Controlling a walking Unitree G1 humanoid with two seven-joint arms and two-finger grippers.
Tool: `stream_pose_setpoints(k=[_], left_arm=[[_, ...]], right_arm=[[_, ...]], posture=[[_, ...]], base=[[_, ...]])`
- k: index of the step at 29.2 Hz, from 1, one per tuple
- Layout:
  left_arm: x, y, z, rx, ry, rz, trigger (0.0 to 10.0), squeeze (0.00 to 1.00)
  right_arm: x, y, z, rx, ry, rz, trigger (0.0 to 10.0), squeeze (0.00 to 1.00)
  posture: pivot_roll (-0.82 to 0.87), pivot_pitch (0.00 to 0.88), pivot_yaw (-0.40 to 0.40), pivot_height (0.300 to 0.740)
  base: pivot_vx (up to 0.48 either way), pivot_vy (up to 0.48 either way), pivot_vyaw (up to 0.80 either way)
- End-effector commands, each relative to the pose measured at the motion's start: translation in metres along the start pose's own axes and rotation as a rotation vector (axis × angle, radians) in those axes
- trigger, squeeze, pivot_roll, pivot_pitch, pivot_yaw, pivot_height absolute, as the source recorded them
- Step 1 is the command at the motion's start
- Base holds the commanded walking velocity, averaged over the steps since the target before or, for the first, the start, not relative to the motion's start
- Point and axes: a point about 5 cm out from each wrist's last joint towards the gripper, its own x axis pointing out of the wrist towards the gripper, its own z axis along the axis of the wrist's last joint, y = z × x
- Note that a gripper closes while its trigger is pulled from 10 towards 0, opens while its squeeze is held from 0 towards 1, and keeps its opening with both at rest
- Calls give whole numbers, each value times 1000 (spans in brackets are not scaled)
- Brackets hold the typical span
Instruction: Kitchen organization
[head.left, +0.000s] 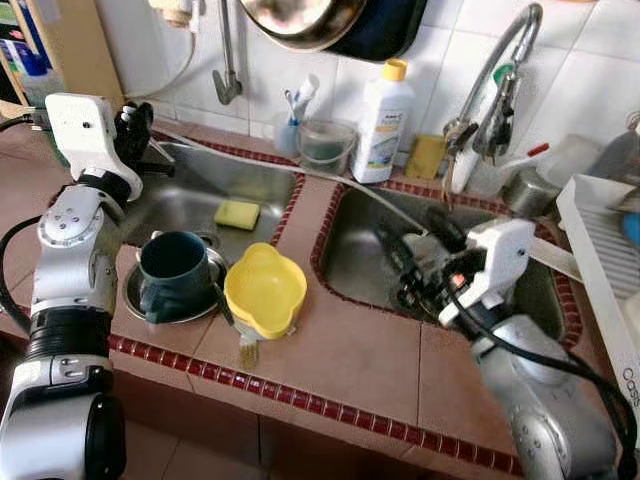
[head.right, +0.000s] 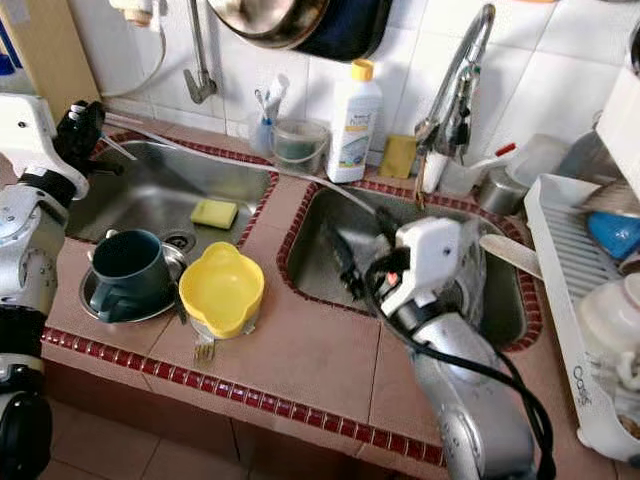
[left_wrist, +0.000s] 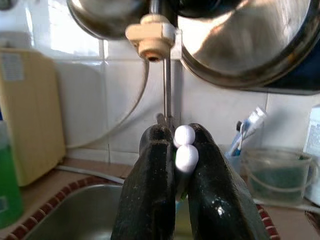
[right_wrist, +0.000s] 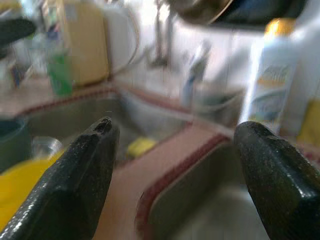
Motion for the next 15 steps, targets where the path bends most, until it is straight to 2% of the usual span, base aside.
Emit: stream_pose_setpoints(k=[1,10,15], left_arm=[[6,-2,6,35,-15,-23,10000,0],[14,-7,-5,86,36,-61,10000,0],[17,-6,-14,125,115,-53,10000,0]], right_arm=[[-4,8,5,-18,9,51,10000,0],[-16,27,8,5,51,184,10000,0],[-21,35,12,26,59,235,10000,0]], posture=[[-20,106,-65,740],[-37,138,-81,740],[-47,146,-81,740]], base=[[0,0,0],[0,0,0],[0,0,0]])
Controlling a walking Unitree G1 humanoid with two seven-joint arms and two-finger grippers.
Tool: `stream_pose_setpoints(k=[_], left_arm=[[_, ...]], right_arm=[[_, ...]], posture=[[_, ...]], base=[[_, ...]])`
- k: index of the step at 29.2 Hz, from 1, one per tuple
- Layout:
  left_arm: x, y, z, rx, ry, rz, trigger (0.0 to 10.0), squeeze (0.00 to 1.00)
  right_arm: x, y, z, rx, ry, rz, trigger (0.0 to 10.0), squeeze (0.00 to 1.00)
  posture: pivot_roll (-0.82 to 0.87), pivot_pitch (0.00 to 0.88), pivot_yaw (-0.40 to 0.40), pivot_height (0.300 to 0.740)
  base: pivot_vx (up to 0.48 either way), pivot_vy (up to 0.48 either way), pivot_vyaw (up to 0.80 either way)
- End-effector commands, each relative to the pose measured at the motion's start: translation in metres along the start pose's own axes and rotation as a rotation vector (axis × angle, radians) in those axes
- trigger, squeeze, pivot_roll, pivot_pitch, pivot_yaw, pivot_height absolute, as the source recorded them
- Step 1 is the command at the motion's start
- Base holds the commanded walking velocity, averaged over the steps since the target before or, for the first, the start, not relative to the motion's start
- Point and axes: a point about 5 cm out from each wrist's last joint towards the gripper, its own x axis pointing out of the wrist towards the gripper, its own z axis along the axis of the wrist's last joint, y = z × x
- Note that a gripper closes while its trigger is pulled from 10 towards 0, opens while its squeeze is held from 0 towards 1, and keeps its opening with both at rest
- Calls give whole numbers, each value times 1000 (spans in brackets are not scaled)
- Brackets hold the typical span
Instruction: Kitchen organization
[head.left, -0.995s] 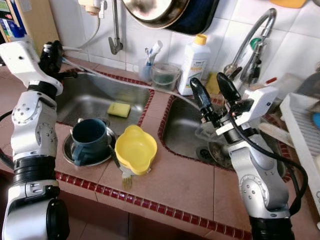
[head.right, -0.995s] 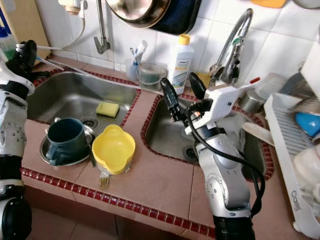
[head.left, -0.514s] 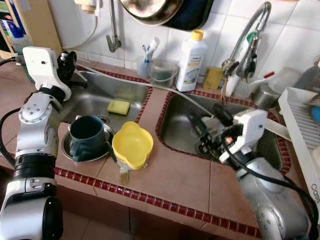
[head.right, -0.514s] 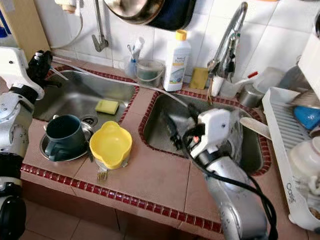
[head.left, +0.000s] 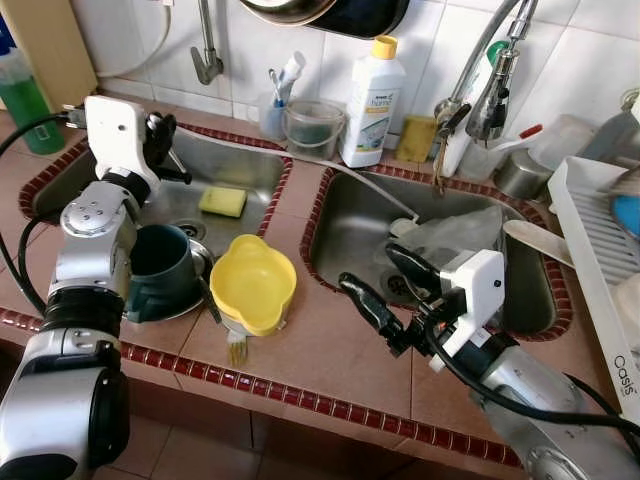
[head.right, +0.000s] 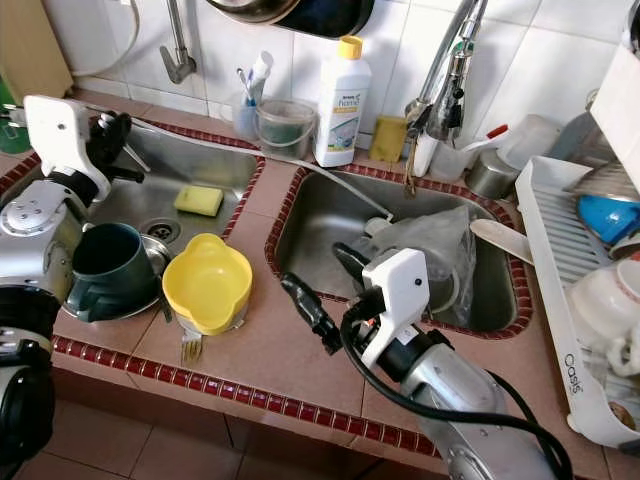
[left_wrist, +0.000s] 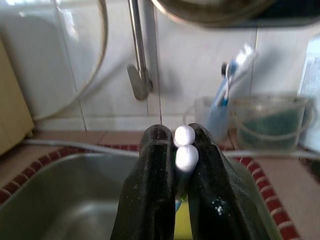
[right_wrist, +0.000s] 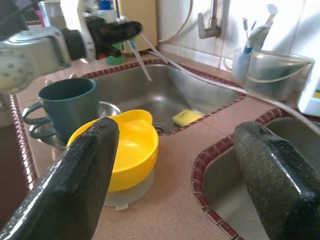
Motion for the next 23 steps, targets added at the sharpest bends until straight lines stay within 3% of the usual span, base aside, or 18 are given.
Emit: stream_pose_setpoints(k=[1,11,22,23], left_arm=[[6,1,8,29,0,-5,10000,0],[12,0,8,71,55,-31,10000,0],[15,-1,10,38,45,-43,10000,0],[15,0,11,33,42,-42,10000,957]], right_arm=[[-4,5,2,-2,11,30,10000,0],[-9,11,3,23,26,36,10000,0],[-10,11,4,28,21,41,10000,0],[-9,11,5,28,20,42,10000,0]], posture=[[-49,148,-81,740],[-59,153,-65,740],[-59,139,-59,740],[-59,139,-59,740]], base=[[0,0,0],[0,0,0],[0,0,0],[0,0,0]])
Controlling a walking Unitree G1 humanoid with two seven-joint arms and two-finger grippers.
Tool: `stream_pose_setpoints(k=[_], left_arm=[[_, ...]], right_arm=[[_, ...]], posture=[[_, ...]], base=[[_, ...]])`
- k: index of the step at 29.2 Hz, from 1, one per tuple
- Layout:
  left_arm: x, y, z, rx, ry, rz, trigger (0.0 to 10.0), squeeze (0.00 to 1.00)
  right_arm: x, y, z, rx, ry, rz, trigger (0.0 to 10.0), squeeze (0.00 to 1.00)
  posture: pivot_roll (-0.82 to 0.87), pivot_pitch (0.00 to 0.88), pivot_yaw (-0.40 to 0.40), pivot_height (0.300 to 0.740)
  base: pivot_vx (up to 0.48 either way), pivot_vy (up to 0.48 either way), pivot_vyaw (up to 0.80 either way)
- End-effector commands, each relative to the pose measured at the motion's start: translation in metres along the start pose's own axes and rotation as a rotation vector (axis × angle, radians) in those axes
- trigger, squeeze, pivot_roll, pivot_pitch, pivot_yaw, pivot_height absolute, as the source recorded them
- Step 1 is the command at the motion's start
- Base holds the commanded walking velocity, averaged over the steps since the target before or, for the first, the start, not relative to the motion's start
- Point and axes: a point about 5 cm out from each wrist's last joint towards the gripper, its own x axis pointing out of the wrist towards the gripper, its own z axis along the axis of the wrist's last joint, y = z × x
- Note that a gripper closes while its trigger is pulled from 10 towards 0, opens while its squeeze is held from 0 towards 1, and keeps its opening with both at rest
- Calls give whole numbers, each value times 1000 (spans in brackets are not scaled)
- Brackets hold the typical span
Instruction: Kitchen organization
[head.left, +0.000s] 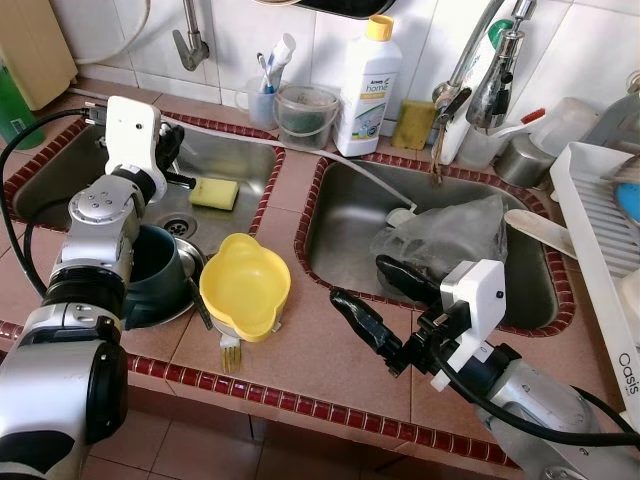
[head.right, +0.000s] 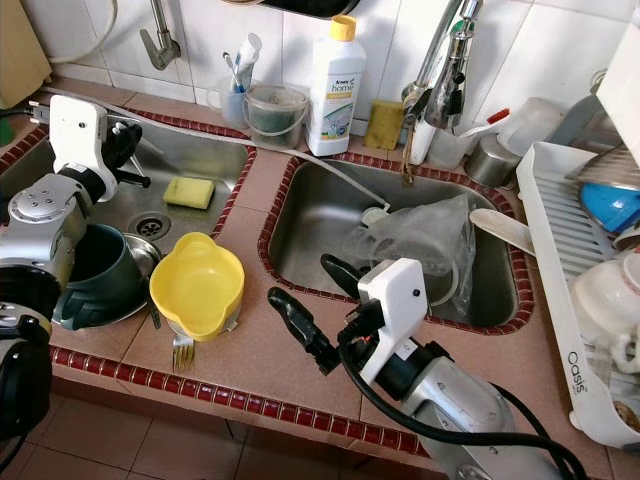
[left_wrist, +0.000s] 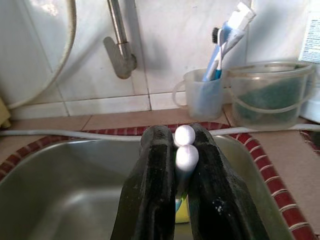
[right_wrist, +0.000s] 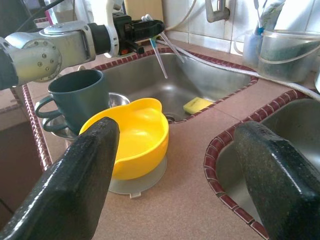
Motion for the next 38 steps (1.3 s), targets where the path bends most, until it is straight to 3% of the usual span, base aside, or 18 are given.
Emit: stream_pose_setpoints(k=[1,37,38], left_arm=[[4,1,10,-5,-28,-3,10000,1000],[2,17,29,-7,-89,-17,10000,1000],[1,16,30,-5,-94,-31,10000,863]], right_arm=[[-2,1,4,-12,-7,4,10000,0],[12,-8,7,-28,-53,3,10000,0],[13,-10,8,-30,-58,2,10000,0]], posture=[[-59,135,-58,740],[-3,100,-63,740],[4,94,-64,740]], base=[[0,0,0],[0,0,0],[0,0,0]])
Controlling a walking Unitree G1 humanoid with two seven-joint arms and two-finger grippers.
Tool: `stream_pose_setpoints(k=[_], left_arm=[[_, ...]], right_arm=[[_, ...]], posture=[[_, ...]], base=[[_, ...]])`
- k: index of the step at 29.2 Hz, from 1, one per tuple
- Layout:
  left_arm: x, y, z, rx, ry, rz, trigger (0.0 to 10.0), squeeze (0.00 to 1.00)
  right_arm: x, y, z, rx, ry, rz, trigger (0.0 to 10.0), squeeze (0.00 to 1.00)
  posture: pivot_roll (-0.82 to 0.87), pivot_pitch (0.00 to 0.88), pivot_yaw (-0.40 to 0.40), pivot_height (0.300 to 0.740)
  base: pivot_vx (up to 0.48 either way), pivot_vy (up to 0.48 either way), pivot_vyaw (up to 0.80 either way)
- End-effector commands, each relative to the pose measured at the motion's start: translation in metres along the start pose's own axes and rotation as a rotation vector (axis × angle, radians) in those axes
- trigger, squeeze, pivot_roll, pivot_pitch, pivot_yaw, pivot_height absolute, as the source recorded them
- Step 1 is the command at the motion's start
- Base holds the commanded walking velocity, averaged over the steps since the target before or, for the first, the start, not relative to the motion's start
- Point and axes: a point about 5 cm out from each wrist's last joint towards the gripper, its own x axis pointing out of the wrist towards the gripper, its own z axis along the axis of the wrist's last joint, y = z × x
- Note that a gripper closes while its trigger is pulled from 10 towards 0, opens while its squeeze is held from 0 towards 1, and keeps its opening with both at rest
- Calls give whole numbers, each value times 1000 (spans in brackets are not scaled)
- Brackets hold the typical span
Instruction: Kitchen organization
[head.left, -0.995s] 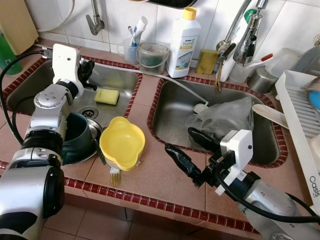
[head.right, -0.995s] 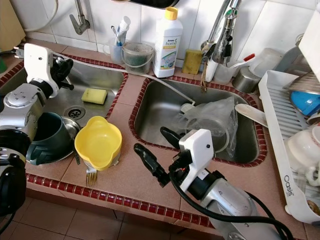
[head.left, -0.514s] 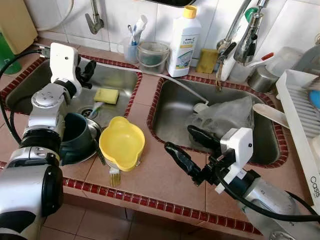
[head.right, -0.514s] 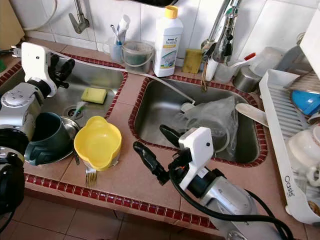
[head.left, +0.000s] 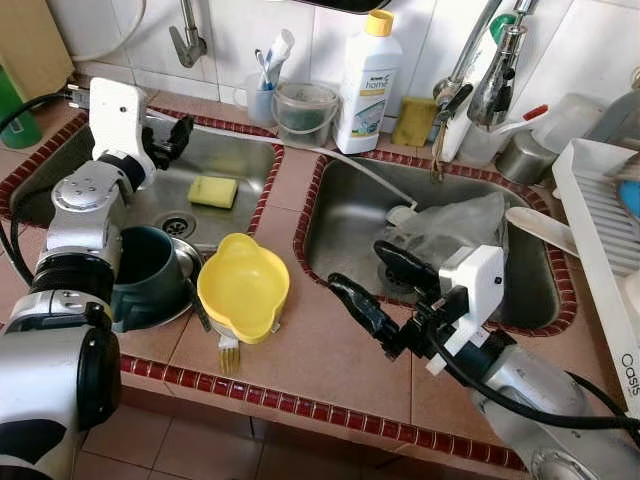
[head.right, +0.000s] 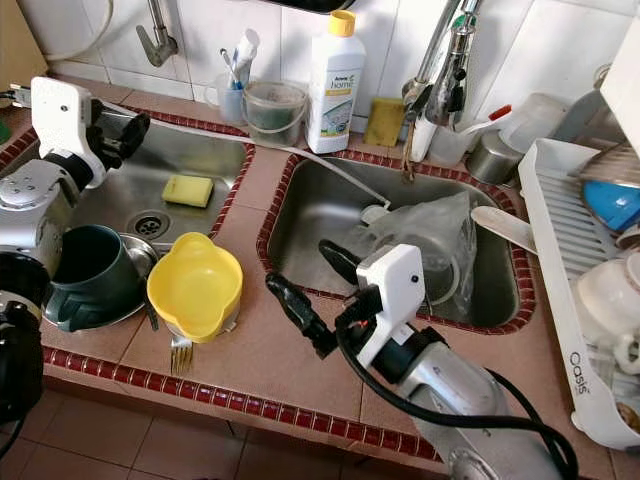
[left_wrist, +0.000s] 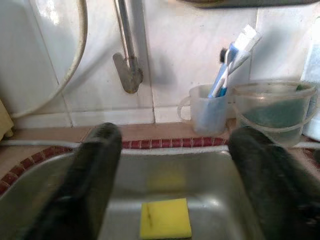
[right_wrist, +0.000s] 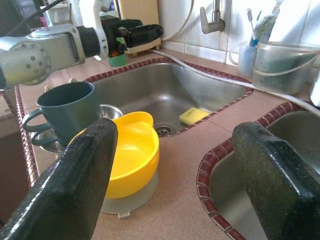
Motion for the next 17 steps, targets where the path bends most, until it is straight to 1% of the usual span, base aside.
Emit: stream_pose_setpoints(k=[1,2,3,5,8,9,11,12,14,17], left_arm=[[1,0,13,21,-41,-37,10000,51],[0,-2,12,16,-47,-48,10000,0],[0,-2,12,16,-47,-48,10000,0],[-5,-3,10,-46,-77,-38,10000,0],[-9,-5,8,-64,-92,-34,10000,0],[-10,-7,7,-79,-106,-30,10000,0],[-18,-14,4,-130,-152,-20,10000,0],[-18,-14,4,-130,-152,-20,10000,0],[-24,-20,4,-170,-187,-23,10000,0],[-30,-25,8,-195,-215,-27,10000,0]], right_arm=[[2,-3,3,-19,-19,0,10000,0],[5,-6,3,-25,-27,-7,10000,0],[5,-6,3,-25,-27,-7,10000,0],[10,-14,5,-45,-59,-52,10000,0],[12,-19,6,-54,-74,-73,10000,0],[13,-21,6,-58,-81,-85,10000,0],[19,-27,7,-64,-110,-130,10000,0],[19,-27,7,-64,-110,-130,10000,0],[23,-30,8,-58,-142,-155,10000,0],[27,-34,10,-44,-174,-179,10000,0]], posture=[[9,89,-66,740],[14,85,-67,740],[14,85,-67,740],[25,73,-69,740],[32,67,-71,740],[42,59,-78,740],[47,56,-80,740],[47,56,-80,740],[57,46,-85,740],[65,39,-89,740]], base=[[0,0,0],[0,0,0],[0,0,0],[0,0,0],[0,0,0],[0,0,0],[0,0,0],[0,0,0],[0,0,0],[0,0,0]])
